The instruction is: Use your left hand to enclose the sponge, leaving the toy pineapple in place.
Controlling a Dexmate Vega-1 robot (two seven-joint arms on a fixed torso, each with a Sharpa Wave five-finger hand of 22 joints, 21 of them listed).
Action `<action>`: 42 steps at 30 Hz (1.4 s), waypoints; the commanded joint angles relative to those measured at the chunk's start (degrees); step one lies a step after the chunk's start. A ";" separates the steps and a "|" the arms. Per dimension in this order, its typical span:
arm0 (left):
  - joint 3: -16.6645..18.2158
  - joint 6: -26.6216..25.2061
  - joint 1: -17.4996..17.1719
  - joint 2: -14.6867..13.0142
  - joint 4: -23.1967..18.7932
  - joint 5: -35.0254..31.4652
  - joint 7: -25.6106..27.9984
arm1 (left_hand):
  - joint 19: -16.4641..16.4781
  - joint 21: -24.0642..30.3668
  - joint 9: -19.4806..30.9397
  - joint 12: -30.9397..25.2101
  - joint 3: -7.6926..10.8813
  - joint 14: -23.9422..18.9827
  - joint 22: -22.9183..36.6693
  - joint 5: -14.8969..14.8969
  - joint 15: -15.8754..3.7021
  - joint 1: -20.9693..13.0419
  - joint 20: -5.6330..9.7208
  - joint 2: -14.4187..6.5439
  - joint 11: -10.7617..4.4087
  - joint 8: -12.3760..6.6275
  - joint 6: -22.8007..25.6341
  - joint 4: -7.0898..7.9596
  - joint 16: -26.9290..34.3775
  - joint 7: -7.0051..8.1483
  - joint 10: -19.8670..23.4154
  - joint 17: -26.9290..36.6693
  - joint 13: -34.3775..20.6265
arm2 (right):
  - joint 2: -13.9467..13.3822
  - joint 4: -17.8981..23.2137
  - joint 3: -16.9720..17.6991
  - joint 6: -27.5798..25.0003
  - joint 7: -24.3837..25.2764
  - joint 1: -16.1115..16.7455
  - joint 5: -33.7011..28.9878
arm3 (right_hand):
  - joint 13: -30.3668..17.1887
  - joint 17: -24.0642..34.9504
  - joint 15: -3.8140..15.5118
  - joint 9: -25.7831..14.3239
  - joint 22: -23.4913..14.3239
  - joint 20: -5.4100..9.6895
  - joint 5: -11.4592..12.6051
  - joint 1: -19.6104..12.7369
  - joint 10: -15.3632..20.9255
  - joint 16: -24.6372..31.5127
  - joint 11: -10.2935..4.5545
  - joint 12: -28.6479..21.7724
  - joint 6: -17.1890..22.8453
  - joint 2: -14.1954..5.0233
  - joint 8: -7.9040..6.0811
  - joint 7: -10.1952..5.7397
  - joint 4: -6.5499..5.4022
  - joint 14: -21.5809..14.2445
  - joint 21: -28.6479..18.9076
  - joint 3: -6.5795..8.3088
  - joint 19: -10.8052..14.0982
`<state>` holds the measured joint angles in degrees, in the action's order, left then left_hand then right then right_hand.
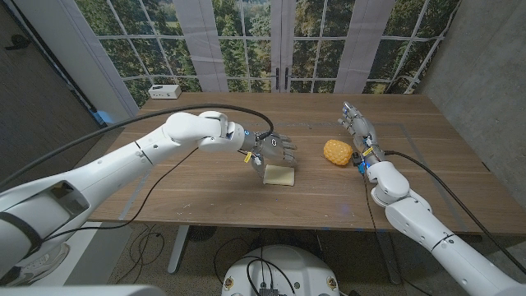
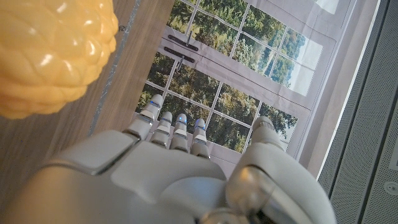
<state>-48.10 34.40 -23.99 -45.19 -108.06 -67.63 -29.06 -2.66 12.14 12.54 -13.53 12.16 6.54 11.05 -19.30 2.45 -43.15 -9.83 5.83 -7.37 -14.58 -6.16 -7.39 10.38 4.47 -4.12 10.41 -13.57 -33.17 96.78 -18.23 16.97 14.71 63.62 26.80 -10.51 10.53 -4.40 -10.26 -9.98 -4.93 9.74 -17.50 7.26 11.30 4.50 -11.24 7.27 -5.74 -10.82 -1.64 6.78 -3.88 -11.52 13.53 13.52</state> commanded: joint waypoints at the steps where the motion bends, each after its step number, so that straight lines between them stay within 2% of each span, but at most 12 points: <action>1: -1.41 1.05 2.82 2.91 2.26 5.93 -9.48 | -0.31 0.17 -0.11 0.29 -0.73 0.25 0.15 -0.39 0.60 -0.16 -0.91 0.65 0.25 0.34 -0.81 -0.05 0.30 -0.34 -0.55 0.00 -0.14 | 0.24 0.54 0.90 1.04 0.65 1.76 0.55 | -0.32 0.31 -0.29 -0.18 -0.21 0.16 0.33 0.71 0.66 0.00 -0.06 0.07 0.43 -0.10 -0.02 -0.21 -0.38 -0.12 -0.07 -0.06 0.56; 5: -1.87 2.31 3.27 2.89 2.67 4.61 -7.38 | -0.37 0.14 -0.13 0.22 -1.12 0.23 0.15 -0.49 0.64 0.07 -1.02 1.06 0.33 0.41 -0.79 0.02 0.34 -0.46 -0.42 0.02 -0.13 | 0.30 0.46 1.04 1.07 0.75 1.85 0.56 | -0.32 0.35 -0.17 -0.18 -0.21 0.21 0.34 0.96 0.65 0.04 -0.07 0.08 0.40 -0.15 -0.01 -0.20 -0.54 -0.17 -0.08 -0.13 0.61; 7: -2.22 1.98 3.53 3.37 2.96 5.16 -9.14 | -0.45 0.11 -0.14 0.21 -1.37 0.28 0.15 -0.55 0.74 0.23 -1.16 1.32 0.41 0.51 -0.91 0.07 0.34 -0.54 -0.44 0.04 -0.13 | 0.36 0.28 1.07 1.13 0.71 1.82 0.58 | -0.32 0.37 -0.17 -0.18 -0.21 0.26 0.34 1.07 0.64 0.05 -0.07 0.08 0.43 -0.15 -0.02 -0.25 -0.60 -0.18 -0.09 -0.17 0.63; 8: -2.42 2.77 3.74 3.17 3.15 4.08 -7.51 | -0.52 0.08 -0.15 0.21 -1.46 0.32 0.15 -0.58 0.70 0.29 -1.18 1.41 0.39 0.56 -1.00 0.09 0.33 -0.54 -0.45 0.04 -0.13 | 0.39 0.15 1.07 1.16 0.67 1.77 0.59 | -0.32 0.38 -0.14 -0.18 -0.21 0.25 0.35 1.12 0.65 0.05 -0.02 0.08 0.44 -0.15 -0.02 -0.24 -0.63 -0.17 -0.08 -0.19 0.63; 13: -3.43 2.78 4.34 3.93 4.27 3.78 -8.98 | -0.72 0.01 -0.18 0.46 -2.05 0.58 0.15 -0.76 0.81 0.64 -1.14 1.97 0.43 0.78 -1.25 0.21 0.29 -0.56 -1.17 0.08 -0.10 | 0.67 -0.63 1.07 1.49 0.39 1.42 0.78 | -0.32 0.38 -0.20 -0.18 -0.21 0.23 0.37 1.29 0.69 0.05 -0.14 0.07 0.41 -0.12 0.00 -0.22 -0.72 -0.19 -0.08 -0.25 0.63; 20: -4.38 3.09 4.31 3.72 4.37 -0.02 -5.08 | -0.71 0.04 -0.25 0.30 -2.58 0.66 0.17 -0.99 0.59 0.86 -0.94 2.25 0.07 0.86 -1.02 0.35 0.32 -0.18 -0.87 0.08 -0.06 | 0.88 -1.64 1.00 1.86 -0.13 0.88 0.96 | -0.32 0.34 -0.22 -0.18 -0.21 0.19 0.41 1.37 0.71 0.01 -0.04 0.07 0.41 -0.09 0.00 -0.16 -0.73 -0.19 -0.08 -0.26 0.65; 27: -5.21 2.16 4.17 3.83 5.10 -2.45 -2.96 | -0.17 0.28 -0.34 -0.41 -2.82 -0.30 0.17 -1.52 0.22 0.31 -1.05 1.57 -0.13 0.49 0.61 0.46 0.69 0.44 0.97 0.03 0.07 | 0.93 -2.38 1.04 2.32 -0.54 0.32 0.96 | -0.32 0.29 -0.33 -0.18 -0.21 0.18 0.44 1.40 0.71 -0.02 0.03 0.07 0.42 0.01 0.01 -0.13 -0.70 -0.25 -0.06 -0.29 0.62; 29: -5.15 2.20 4.32 4.31 6.30 -0.52 -3.40 | -0.06 0.32 -0.36 -0.51 -2.80 -0.53 0.17 -1.66 0.13 0.12 -0.90 1.30 -0.12 0.49 0.75 0.48 0.76 0.54 1.28 0.02 0.10 | 0.95 -2.56 1.04 2.45 -0.60 0.20 0.90 | -0.32 0.28 -0.35 -0.18 -0.21 0.18 0.45 1.42 0.71 -0.01 -0.02 0.07 0.43 0.04 0.00 -0.16 -0.69 -0.29 -0.06 -0.31 0.62; 37: -6.72 1.56 5.16 5.93 9.06 -0.19 -3.63 | 0.39 0.49 -0.39 -0.42 -2.77 -0.66 0.17 -1.99 0.21 -0.36 -1.16 0.76 0.17 0.63 0.78 0.51 0.75 0.40 1.16 0.00 0.17 | 0.79 -2.85 1.18 2.35 -0.73 -0.04 1.03 | -0.32 0.23 -0.36 -0.17 -0.21 0.16 0.49 1.40 0.74 -0.06 -0.01 0.07 0.42 0.14 0.01 -0.19 -0.62 -0.28 -0.05 -0.32 0.62; 42: -7.49 1.67 5.37 6.16 10.06 0.01 -2.27 | 0.71 0.59 -0.43 -0.67 -2.58 -1.09 0.16 -2.37 -0.10 -1.07 -0.85 -0.10 -0.20 0.52 1.43 0.53 0.85 1.41 1.93 -0.02 0.26 | 0.70 -2.95 1.42 2.37 -0.70 0.02 1.22 | -0.32 0.22 -0.31 -0.17 -0.21 0.21 0.50 1.44 0.72 -0.08 -0.03 0.08 0.44 0.17 0.00 -0.19 -0.62 -0.27 -0.04 -0.34 0.61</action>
<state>-53.89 36.37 -19.28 -40.12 -100.68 -67.88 -33.02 -2.43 12.14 11.98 -13.79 9.39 5.84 11.05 -21.01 2.43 -43.71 -10.44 6.25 -7.27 -13.91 -5.07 -6.92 10.82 5.12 -2.74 10.41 -13.29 -32.35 94.35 -17.12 19.18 14.16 63.84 27.77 -10.51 10.65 -4.39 -10.25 -9.98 -4.61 9.97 -16.53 7.47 11.30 4.29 -11.25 7.26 -5.67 -10.82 -1.64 6.39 -3.88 -11.52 13.13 13.83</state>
